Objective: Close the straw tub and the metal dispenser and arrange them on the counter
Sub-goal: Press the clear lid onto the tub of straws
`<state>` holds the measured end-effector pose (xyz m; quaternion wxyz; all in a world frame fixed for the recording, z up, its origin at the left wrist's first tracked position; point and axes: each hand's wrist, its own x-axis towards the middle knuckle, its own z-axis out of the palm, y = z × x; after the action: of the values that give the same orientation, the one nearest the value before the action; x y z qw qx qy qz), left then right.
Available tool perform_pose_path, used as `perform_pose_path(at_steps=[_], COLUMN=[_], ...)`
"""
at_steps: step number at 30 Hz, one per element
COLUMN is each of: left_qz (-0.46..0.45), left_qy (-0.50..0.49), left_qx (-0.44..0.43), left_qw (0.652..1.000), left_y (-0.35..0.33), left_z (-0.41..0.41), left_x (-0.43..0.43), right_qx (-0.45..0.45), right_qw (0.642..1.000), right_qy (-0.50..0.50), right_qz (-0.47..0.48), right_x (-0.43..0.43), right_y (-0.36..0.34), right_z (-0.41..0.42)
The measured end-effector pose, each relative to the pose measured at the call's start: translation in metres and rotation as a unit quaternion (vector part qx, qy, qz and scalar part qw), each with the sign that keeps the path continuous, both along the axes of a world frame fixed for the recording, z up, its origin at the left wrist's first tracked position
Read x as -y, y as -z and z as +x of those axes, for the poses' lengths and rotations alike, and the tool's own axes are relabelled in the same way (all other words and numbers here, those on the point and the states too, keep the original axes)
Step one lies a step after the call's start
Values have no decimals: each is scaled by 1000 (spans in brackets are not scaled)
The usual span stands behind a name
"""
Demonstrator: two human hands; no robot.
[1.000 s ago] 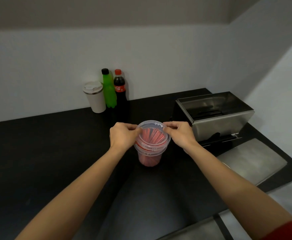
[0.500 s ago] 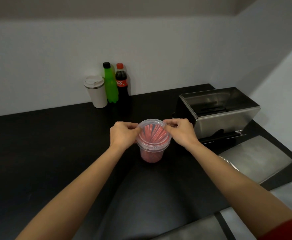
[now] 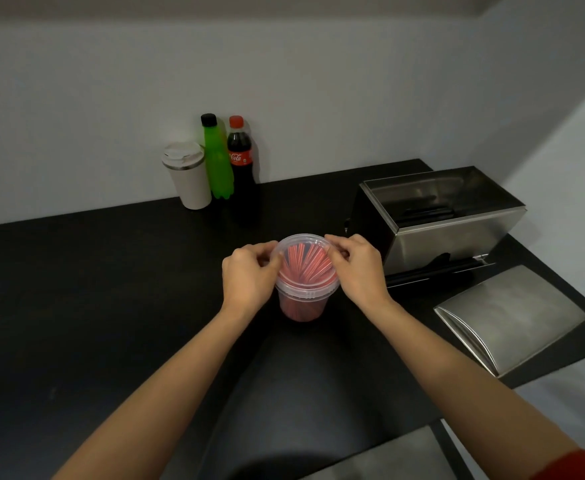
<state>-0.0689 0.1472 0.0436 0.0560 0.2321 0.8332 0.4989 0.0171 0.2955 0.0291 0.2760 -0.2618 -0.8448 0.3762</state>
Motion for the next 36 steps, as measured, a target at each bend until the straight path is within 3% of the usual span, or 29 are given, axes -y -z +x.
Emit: perform_pose_path(at_steps=[4, 9, 17, 30, 36], left_qz=[3, -7, -78, -68, -14], left_qy=[23, 43, -2, -14, -48], left_qx=[58, 202, 168, 150, 177], left_qw=[998, 978, 983, 986, 983], left_y=[0, -3, -2, 3, 6], left_z=[-7, -21, -23, -23, -18], left_x=[-2, -11, -36, -41, -36], right_qx=[16, 64, 146, 163, 148], right_qw=[999, 981, 976, 974, 974], right_qy=[-9, -22, 23, 83, 108], right_qz=[-28, -183, -161, -133, -133], right_x=[-4, -14, -12, -9, -6], right_y=[1, -4, -3, 2, 1], right_z=[-3, -15, -36, -38, -36])
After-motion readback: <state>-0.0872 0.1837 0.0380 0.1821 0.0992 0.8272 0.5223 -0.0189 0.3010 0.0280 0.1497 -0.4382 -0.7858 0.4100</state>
